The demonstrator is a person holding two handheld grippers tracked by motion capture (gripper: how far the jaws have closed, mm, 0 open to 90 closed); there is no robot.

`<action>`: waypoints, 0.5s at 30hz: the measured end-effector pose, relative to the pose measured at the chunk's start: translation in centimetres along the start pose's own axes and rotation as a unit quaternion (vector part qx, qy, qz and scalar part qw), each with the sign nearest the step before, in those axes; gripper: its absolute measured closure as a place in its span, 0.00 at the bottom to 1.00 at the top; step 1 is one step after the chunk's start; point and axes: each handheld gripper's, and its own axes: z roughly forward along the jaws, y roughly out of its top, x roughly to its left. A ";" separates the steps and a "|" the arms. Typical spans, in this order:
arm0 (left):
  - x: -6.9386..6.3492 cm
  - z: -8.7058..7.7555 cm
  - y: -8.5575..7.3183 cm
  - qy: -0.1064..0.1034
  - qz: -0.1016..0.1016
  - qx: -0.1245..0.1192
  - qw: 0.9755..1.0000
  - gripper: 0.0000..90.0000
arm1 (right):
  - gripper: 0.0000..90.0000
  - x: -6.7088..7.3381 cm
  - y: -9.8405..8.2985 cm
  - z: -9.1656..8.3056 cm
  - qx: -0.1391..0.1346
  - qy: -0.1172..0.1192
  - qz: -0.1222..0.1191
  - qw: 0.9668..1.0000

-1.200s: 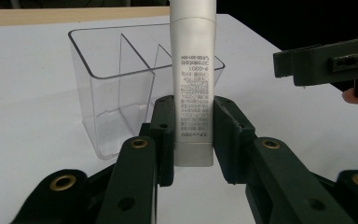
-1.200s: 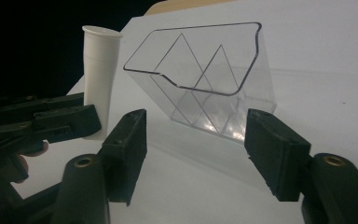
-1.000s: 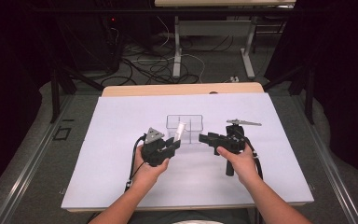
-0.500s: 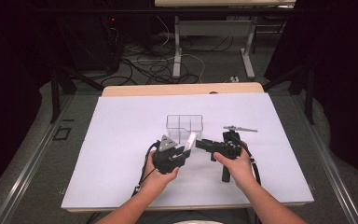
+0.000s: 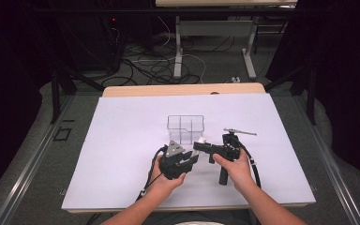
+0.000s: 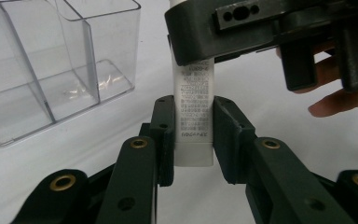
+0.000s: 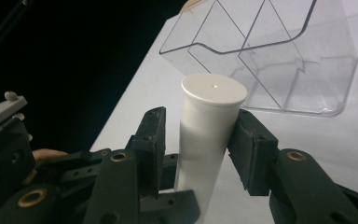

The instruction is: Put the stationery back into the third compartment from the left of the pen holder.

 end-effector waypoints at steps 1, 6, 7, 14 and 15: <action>0.0 0.0 0.0 0.000 0.000 -0.002 1.000 0.79 | 0.65 0.0 -0.1 0.1 -0.008 0.003 0.007 1.000; 0.0 -0.1 0.1 -0.002 0.005 -0.002 1.000 0.79 | 0.67 -0.2 -0.2 0.1 -0.015 0.018 0.027 0.999; 0.0 -0.1 0.1 -0.002 0.005 -0.002 1.000 0.79 | 0.68 -0.3 -0.3 0.1 -0.015 0.018 0.025 0.999; -0.1 -0.2 0.1 -0.004 0.003 0.000 1.000 0.79 | 0.74 -0.3 -0.3 0.1 -0.006 0.010 0.027 1.000; -0.1 -0.2 0.1 -0.004 0.003 0.000 1.000 0.79 | 0.74 -0.3 -0.3 0.1 -0.006 0.009 0.029 1.000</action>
